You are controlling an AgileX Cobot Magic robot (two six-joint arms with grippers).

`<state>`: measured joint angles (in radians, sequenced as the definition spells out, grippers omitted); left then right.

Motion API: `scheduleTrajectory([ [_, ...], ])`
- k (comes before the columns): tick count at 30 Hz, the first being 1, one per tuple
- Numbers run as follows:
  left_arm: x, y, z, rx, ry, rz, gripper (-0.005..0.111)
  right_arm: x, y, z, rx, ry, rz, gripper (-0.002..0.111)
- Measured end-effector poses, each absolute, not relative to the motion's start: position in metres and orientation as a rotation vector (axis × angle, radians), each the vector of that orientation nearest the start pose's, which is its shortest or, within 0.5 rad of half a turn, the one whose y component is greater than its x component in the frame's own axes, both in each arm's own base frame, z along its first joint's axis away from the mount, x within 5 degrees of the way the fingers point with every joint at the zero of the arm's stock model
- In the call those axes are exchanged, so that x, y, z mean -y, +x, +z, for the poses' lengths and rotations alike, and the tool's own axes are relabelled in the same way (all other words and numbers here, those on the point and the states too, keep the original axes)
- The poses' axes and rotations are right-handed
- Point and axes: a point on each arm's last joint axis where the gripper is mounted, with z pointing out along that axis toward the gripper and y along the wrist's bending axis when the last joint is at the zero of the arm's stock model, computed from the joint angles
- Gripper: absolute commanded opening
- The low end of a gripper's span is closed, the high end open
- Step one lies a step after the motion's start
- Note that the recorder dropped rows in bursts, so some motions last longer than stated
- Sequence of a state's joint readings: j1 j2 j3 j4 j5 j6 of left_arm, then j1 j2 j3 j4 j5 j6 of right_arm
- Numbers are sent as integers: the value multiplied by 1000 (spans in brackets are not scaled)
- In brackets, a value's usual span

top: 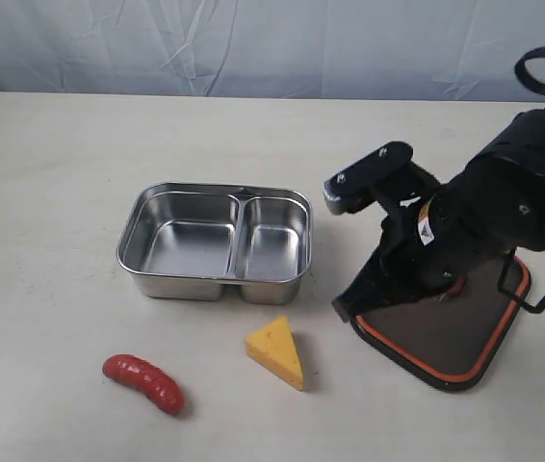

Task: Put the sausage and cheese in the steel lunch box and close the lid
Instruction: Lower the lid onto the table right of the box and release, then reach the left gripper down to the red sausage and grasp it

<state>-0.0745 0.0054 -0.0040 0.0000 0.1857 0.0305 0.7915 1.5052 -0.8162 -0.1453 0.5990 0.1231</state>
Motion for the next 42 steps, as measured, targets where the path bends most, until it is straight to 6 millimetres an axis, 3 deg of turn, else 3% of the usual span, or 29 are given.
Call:
scheduleTrajectory([
  [8, 4, 56, 197, -1668, 88, -33, 0, -179, 187, 260, -2450, -683, 310, -1],
  [15, 4, 56, 197, -1668, 88, -33, 0, -158, 165, 304, -2322, -562, 436, -1],
  [17, 4, 56, 197, -1667, 110, -4, 0, -152, 159, 311, -2320, -546, 452, -1],
  [22, -1, 56, 198, -1638, 311, 261, 0, -137, 143, 320, -2365, -520, 458, -1],
  [30, -2, 56, 199, -1629, 352, 315, 0, -132, 139, 322, -2368, -523, 453, -1],
  [32, -1, 56, 199, -1634, 309, 261, 0, -132, 139, 322, -2370, -523, 452, -1],
  [35, 4, 57, 209, -1543, 51, -66, 0, -132, 139, 322, -2370, -523, 452, -1],
  [39, 2, 56, 221, -1400, -243, -360, 0, -132, 139, 322, -2369, -524, 450, -1],
  [42, -1, 55, 224, -1354, -375, -482, 0, -131, 139, 322, -2362, -531, 434, -1],
])
